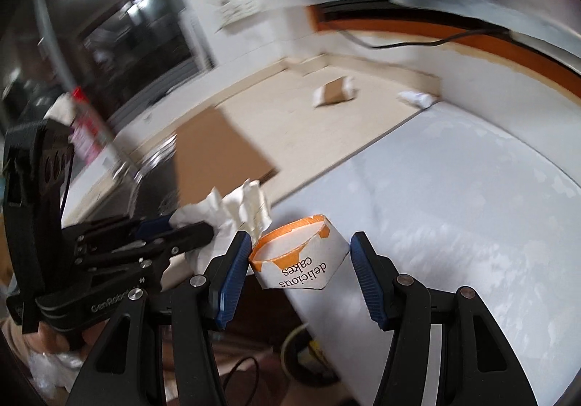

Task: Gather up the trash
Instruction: 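Lift the tissue and cake wrapper and carry both down to the bin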

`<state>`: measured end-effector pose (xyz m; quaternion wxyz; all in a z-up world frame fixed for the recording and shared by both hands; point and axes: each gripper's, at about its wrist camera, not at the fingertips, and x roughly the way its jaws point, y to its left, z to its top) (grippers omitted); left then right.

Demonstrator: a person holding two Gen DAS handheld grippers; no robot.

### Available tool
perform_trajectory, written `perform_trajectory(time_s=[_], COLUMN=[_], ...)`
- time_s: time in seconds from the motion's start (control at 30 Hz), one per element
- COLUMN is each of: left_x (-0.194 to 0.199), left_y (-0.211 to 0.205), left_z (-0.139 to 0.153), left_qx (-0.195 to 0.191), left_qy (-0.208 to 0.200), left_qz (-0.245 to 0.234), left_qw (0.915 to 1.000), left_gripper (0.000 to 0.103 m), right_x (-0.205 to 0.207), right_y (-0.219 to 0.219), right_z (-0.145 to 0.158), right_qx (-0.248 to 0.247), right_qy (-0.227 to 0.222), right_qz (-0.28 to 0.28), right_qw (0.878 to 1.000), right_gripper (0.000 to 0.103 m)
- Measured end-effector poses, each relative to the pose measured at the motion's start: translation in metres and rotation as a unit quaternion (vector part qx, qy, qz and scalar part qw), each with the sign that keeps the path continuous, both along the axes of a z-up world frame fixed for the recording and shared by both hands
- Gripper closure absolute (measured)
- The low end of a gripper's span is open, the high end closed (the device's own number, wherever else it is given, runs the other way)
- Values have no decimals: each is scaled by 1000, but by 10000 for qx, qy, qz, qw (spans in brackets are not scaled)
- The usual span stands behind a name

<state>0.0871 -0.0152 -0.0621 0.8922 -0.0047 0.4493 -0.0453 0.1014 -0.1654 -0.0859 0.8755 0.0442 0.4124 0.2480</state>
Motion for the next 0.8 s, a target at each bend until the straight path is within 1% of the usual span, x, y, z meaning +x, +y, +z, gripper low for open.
perform_trajectory(time_s=[0.1,0.2,0.3,0.4,0.5,0.6,0.67,0.73,0.8], left_x=[-30,-51,-69,-82,-88,-89,-88,-85,-78], left_y=[-2,-1,3,7,12,21,29,37,42], left_z=[-10,-23,-38,-62,-88,-122,-148,-180,-205], left_qx=[27,133,216,288,294,271,232,210,212], left_qy=[105,250,417,615,855,1124,1288,1450,1547], left_qz=[127,197,251,247,247,197,146,95,57], left_qw=[9999,9994,9986,9974,9956,9931,9913,9892,9877], left_gripper=[81,81,81,81,81,81,81,81,81], right_x=[-27,-46,-60,-74,-84,-90,-93,-93,-92], right_y=[7,14,25,38,51,61,67,69,69], right_z=[-10,-24,-44,-69,-101,-140,-176,-213,-253], right_qx=[-158,-191,-304,-459,-638,-813,-963,-983,-983], right_qy=[6,98,188,379,656,903,1103,1348,1508], right_qz=[337,481,584,646,623,539,413,235,43], right_qw=[9993,9986,9977,9961,9939,9911,9884,9857,9837], right_gripper=[47,47,47,47,47,47,47,47,46])
